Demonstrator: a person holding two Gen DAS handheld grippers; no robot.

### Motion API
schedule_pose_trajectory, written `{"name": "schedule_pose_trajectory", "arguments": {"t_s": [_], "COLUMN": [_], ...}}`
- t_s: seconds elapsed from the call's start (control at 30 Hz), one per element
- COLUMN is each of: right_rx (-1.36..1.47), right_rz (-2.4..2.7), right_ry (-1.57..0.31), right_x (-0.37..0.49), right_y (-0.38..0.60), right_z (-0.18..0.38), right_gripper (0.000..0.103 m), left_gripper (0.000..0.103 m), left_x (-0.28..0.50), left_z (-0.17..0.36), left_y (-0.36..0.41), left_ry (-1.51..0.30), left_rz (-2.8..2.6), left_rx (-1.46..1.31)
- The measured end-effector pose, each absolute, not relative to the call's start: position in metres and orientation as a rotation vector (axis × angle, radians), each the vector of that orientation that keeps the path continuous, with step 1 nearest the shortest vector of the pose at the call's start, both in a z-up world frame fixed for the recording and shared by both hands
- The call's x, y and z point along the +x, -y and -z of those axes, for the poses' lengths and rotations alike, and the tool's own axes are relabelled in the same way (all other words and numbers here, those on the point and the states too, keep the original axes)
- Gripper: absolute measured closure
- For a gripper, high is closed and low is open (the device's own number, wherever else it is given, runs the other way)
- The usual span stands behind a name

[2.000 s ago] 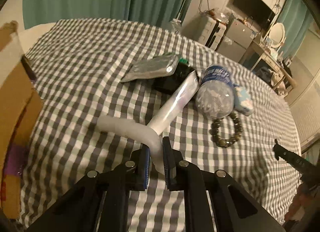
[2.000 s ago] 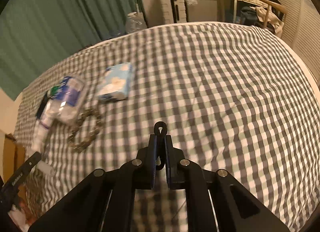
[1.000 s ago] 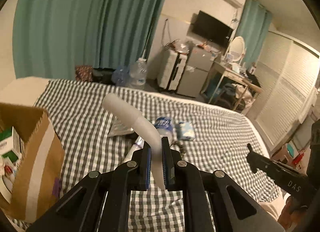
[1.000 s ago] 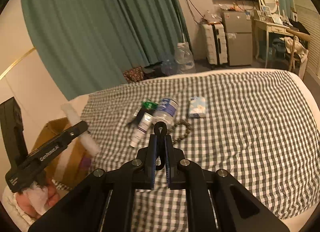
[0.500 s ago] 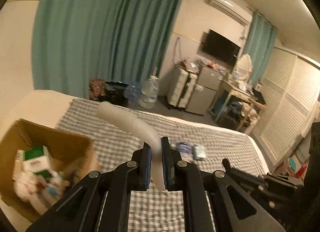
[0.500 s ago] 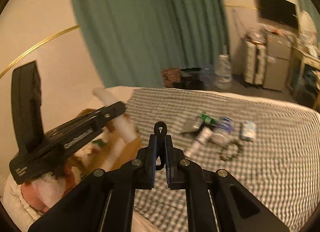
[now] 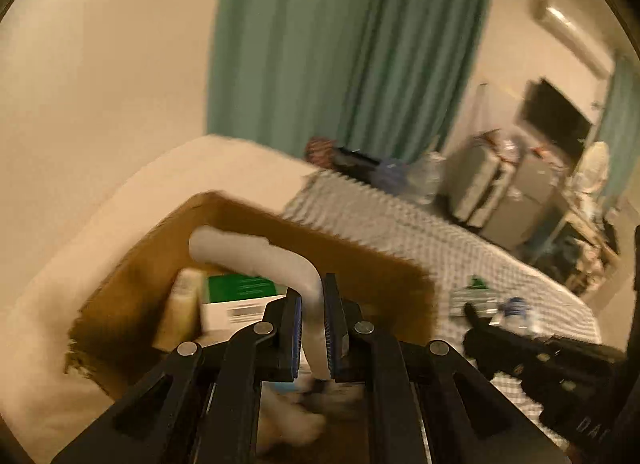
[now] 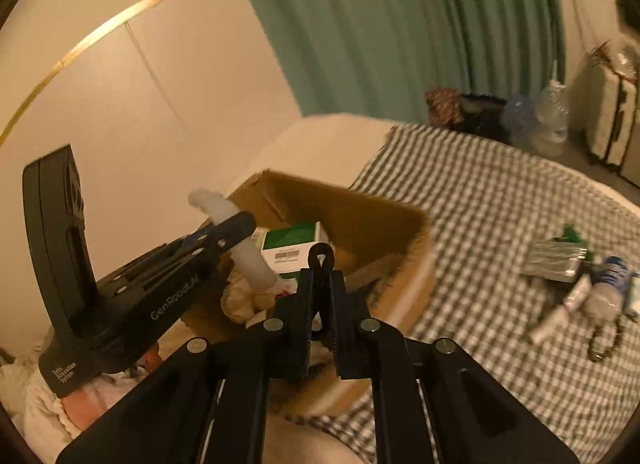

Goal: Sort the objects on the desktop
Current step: 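Carry the white tube and hair tie into the cardboard box and release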

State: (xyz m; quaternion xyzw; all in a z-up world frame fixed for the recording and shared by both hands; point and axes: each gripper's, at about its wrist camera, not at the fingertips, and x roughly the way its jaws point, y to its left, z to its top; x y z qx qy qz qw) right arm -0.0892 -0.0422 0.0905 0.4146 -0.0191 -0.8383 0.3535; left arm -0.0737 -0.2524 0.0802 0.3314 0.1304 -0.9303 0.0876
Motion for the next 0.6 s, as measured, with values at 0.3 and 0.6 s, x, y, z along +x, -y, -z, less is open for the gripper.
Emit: {"name": "schedule_pose_trajectory", "arguments": {"t_s": [0.3,0.6], "right_rx": [1.162,0.981], "right_rz": [2.168,2.505], "right_ry": [0.071,-0.002], "right_x": [-0.117,-0.104], "right_y": [0.06,-0.035], "right_z": [-0.062,-0.101], "right_gripper": [0.037,0.035], "left_gripper": [0.02,0.008], "left_x": [-0.078,-0.069], "left_z": [-0.029,-0.064], "left_y": [0.264,0.198], "left_ry": [-0.306,-0.167], "left_rz": [2.691,2.853], "left_rx": [1.125,1.043]}}
